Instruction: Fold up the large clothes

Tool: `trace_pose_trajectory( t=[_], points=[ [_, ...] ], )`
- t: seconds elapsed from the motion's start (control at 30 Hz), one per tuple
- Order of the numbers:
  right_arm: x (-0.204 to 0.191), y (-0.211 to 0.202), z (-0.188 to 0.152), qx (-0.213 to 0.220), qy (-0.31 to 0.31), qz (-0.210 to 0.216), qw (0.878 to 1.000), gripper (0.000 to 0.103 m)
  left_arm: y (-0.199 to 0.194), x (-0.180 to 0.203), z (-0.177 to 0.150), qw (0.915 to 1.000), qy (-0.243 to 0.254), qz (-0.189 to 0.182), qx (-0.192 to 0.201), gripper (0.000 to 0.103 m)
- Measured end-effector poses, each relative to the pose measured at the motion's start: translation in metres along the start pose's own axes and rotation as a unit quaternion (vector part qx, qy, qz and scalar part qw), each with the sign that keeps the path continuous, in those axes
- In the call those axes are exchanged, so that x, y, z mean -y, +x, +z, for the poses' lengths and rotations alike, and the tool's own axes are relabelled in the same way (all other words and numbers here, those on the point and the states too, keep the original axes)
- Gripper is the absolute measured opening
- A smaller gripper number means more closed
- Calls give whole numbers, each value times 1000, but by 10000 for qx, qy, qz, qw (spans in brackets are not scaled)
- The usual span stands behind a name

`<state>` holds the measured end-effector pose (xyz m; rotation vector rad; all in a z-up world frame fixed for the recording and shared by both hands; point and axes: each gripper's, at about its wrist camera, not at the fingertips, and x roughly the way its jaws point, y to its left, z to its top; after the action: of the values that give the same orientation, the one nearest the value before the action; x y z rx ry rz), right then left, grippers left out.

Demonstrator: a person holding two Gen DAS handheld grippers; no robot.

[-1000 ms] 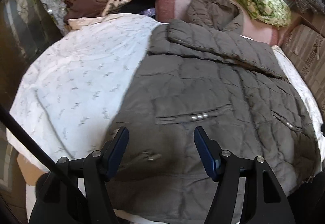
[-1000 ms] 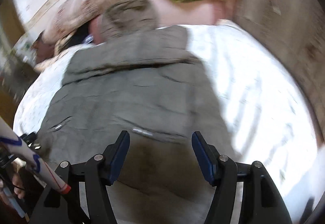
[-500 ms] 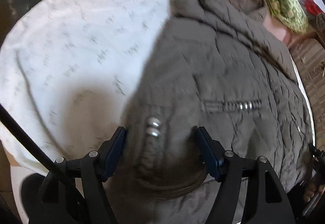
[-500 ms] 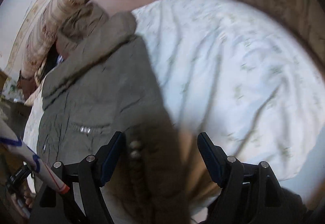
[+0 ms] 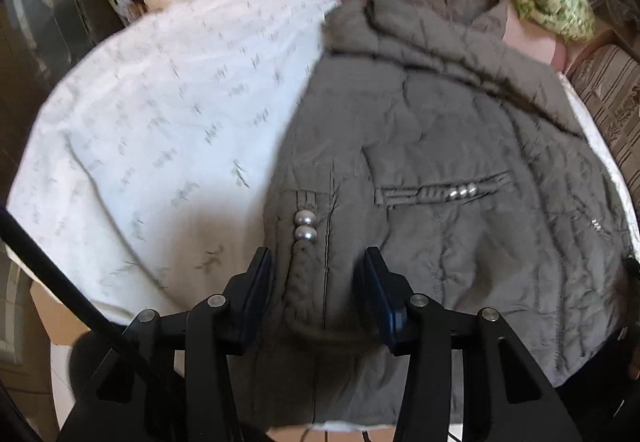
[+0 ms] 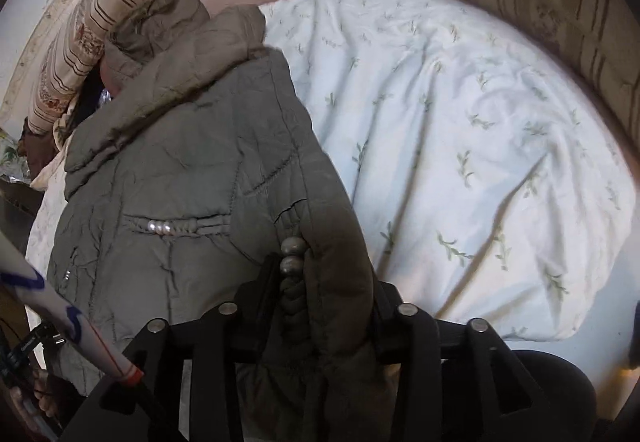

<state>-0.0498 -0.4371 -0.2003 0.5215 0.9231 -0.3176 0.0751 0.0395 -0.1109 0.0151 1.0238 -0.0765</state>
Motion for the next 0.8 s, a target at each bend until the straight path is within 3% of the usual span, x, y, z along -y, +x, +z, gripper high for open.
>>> trace_pose_trajectory(
  t=[0.1,0.2,0.27,0.4,0.63,0.8],
  points=[
    [-1,-32,-3,396,-71,-187,9990,51,-30,0,5,9994,56,14,347,46],
    [-14,-71,1,835,-296,-140,9960,57,-57,3,17,9976,24,-113,684,58],
    [-29,-89,9,986,-470,24,9940,60,-63,7,28,9966,-2,-225,794,65],
    [-78,-110,24,1082,-934,408,9889,69,-46,20,58,9961,-72,-329,817,66],
    [-170,-87,74,941,-1351,644,9842,74,12,30,114,9955,-257,-498,760,66],
    [-242,-43,126,764,-1642,548,9819,76,51,16,137,9952,-295,-221,907,66]
  ],
)
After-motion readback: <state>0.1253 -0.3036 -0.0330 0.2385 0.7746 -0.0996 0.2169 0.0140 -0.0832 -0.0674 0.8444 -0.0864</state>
